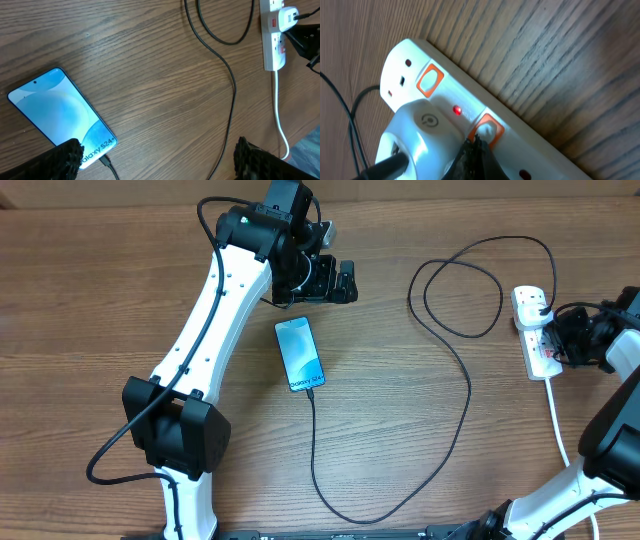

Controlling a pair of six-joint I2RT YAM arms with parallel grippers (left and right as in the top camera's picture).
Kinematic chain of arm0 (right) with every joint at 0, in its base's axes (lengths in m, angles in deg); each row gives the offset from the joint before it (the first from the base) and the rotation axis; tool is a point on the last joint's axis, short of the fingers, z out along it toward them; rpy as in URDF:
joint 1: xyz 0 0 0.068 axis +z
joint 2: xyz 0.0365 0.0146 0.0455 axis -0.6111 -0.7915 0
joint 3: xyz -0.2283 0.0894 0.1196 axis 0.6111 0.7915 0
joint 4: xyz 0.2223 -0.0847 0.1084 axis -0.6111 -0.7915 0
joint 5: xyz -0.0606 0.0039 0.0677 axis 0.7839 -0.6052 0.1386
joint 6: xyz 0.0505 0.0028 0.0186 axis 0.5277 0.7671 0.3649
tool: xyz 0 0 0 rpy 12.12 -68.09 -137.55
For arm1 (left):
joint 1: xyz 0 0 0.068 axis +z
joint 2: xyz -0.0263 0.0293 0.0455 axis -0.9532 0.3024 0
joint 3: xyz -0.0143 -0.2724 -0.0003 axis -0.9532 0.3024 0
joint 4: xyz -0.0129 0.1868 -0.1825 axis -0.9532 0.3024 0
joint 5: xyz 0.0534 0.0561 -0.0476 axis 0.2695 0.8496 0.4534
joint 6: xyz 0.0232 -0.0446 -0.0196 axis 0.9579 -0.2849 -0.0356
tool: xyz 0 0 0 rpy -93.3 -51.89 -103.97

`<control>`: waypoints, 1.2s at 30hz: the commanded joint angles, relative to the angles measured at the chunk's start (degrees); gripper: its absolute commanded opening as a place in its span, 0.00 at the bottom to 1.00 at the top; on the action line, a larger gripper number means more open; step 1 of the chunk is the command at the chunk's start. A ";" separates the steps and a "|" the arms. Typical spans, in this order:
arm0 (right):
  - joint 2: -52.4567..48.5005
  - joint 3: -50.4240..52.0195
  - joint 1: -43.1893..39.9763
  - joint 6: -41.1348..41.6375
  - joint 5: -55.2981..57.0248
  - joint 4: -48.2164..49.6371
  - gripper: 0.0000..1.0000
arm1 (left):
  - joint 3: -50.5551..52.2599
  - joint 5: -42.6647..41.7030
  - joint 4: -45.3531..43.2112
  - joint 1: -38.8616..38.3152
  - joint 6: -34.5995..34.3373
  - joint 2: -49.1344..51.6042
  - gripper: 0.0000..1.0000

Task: Plug charger to phone and switch on socket
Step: 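Move the right gripper to the power strip switch and press it, then lift the right gripper off the power strip and pull it back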

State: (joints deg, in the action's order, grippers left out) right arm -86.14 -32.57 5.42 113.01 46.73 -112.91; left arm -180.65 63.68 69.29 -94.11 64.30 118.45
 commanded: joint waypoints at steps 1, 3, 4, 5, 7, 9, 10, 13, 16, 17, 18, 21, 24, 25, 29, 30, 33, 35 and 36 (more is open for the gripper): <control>-1.18 1.46 3.13 -1.29 -6.95 -1.64 0.04 | -1.29 -0.70 -0.24 0.15 0.22 -0.35 1.00; -1.18 1.46 3.10 -1.31 -6.84 -1.66 0.04 | -1.29 -0.70 -0.24 0.15 0.22 -0.35 1.00; -1.18 1.46 3.10 -1.29 -6.25 -1.64 0.04 | -1.29 -0.70 -0.24 0.15 0.22 -0.35 1.00; -1.18 1.46 3.10 -1.27 -5.42 -1.66 0.04 | -1.29 -0.70 -0.20 0.15 0.22 -0.35 1.00; -1.16 1.42 2.84 -1.20 -3.93 -2.16 0.04 | -1.29 -0.70 -0.15 0.15 0.22 -0.35 1.00; -1.11 1.14 2.08 0.13 -2.23 -3.34 0.04 | -1.29 -0.70 0.00 0.15 0.22 -0.35 0.99; -1.01 0.70 1.40 1.55 -0.87 -4.70 0.04 | -1.29 -0.70 0.02 0.15 0.20 -0.35 1.00; 0.39 -0.76 -0.63 3.39 1.77 -8.46 0.04 | -1.29 -0.70 0.17 0.15 0.22 -0.35 1.00; 4.00 -2.49 -2.40 4.63 7.10 -12.76 0.04 | -1.29 -0.72 0.26 0.15 0.22 -0.35 1.00; 5.44 -3.13 -2.75 5.27 9.35 -14.43 0.04 | -1.29 -0.72 0.37 0.15 0.20 -0.35 1.00; 7.37 -3.96 -3.04 5.27 11.80 -16.44 0.04 | -1.29 -0.70 0.48 0.15 0.20 -0.35 0.99; 11.63 -5.31 -3.08 5.44 15.54 -20.26 0.04 | -1.29 -0.63 0.79 0.15 -0.74 -0.35 0.99; 17.38 -5.44 -3.04 5.44 15.45 -22.56 0.04 | -1.29 0.39 0.92 0.15 -3.23 -0.35 1.00; 19.80 -5.44 -2.95 5.38 14.23 -23.32 0.04 | -1.29 0.79 1.09 0.15 -4.37 -0.35 1.00; 27.26 -5.44 -2.01 1.57 6.95 -25.53 0.04 | -1.29 0.87 1.36 0.22 -5.14 -0.35 1.00; 29.09 -5.44 -1.44 0.26 5.09 -26.29 0.04 | -1.29 0.87 1.40 0.22 -5.14 -0.35 1.00; 33.44 -5.44 0.81 -3.17 3.32 -28.94 0.04 | -1.29 0.90 1.36 0.22 -5.14 -0.35 1.00; 36.87 -5.44 3.67 -4.74 2.84 -31.04 0.04 | -1.29 0.90 1.33 0.20 -5.11 -0.33 1.00; 38.21 -5.44 5.14 -6.25 2.25 -31.82 0.04 | -1.27 0.90 1.29 0.22 -5.11 -0.33 1.00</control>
State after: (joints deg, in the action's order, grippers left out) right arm -52.11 -36.62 6.99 111.80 52.11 -143.42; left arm -180.65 63.99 70.60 -94.11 59.80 118.45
